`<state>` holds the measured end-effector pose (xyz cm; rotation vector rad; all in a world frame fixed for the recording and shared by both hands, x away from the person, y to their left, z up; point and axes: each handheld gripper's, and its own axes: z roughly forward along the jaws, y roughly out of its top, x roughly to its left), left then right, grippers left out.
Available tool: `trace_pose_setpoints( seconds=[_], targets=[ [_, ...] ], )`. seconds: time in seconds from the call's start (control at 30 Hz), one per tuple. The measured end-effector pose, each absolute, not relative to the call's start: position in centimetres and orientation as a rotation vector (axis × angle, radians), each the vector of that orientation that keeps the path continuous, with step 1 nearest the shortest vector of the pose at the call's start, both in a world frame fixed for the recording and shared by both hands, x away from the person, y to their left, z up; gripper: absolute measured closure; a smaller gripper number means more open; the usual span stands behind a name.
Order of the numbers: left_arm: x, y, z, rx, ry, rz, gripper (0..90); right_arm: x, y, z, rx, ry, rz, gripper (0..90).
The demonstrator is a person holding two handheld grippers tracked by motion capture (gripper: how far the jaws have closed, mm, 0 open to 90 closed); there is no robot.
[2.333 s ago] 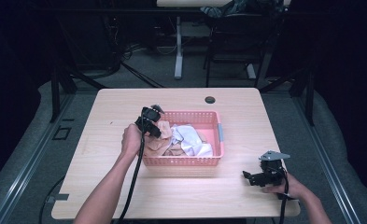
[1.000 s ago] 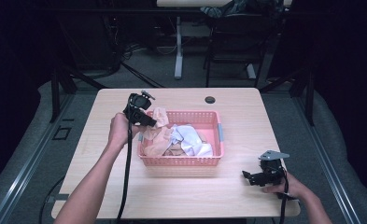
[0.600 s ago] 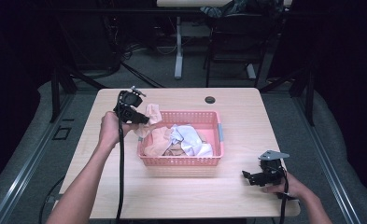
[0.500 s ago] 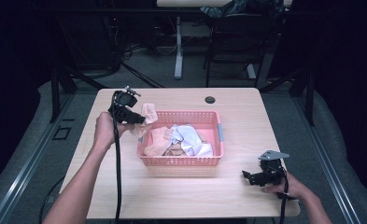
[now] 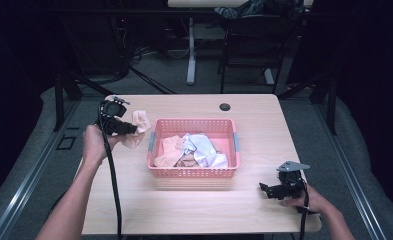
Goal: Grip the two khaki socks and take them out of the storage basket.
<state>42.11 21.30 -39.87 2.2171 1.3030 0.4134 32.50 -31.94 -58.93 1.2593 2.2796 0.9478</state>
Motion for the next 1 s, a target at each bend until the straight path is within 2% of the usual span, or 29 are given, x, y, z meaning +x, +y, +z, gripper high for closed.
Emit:
trace_pose_setpoints(
  seconds=[0.67,1.0],
  targets=[
    [42.5,24.2,-43.6,2.218,1.414,0.320,77.3,32.5,-31.9,-58.9,1.266,2.278,0.952,0.0],
    [42.5,24.7,-45.2,2.227,1.435,0.347,77.4,32.5,-31.9,-58.9,1.268,2.278,0.951,0.0]
  ],
)
